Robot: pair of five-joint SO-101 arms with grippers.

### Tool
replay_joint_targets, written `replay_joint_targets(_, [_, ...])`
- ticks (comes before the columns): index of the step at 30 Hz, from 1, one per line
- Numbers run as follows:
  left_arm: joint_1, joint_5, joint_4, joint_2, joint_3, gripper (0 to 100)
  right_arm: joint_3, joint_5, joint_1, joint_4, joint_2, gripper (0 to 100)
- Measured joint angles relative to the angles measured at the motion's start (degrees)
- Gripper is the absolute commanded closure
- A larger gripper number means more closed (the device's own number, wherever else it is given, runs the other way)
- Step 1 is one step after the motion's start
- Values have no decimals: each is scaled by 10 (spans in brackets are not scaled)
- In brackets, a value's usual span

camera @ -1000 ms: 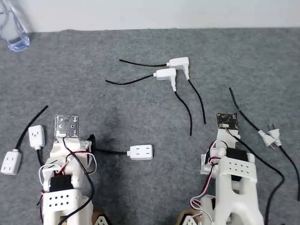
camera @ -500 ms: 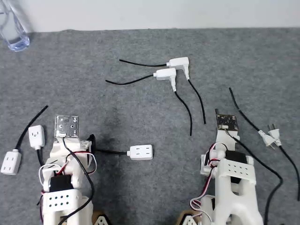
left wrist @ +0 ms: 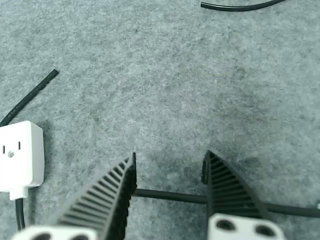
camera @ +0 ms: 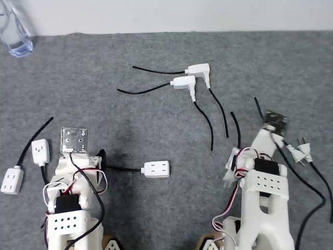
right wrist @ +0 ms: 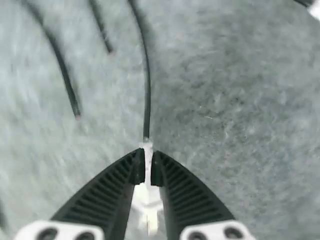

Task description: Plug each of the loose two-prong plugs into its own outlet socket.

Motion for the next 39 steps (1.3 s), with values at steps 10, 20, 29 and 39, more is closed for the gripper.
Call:
replay_joint_targets(10, [-7,0,0,0,0,797,34,-67,-2,-157,0,986])
replay_joint_targets(20, [-10,0,0,0,0,797,36,305,18,-120,-46,987])
replay_joint_targets(29, [-10,0,0,0,0,797,47,639,5,-13,-211,885])
replay_joint_targets(39, [-10,0,0,0,0,797,196,910,6,23,-457,746])
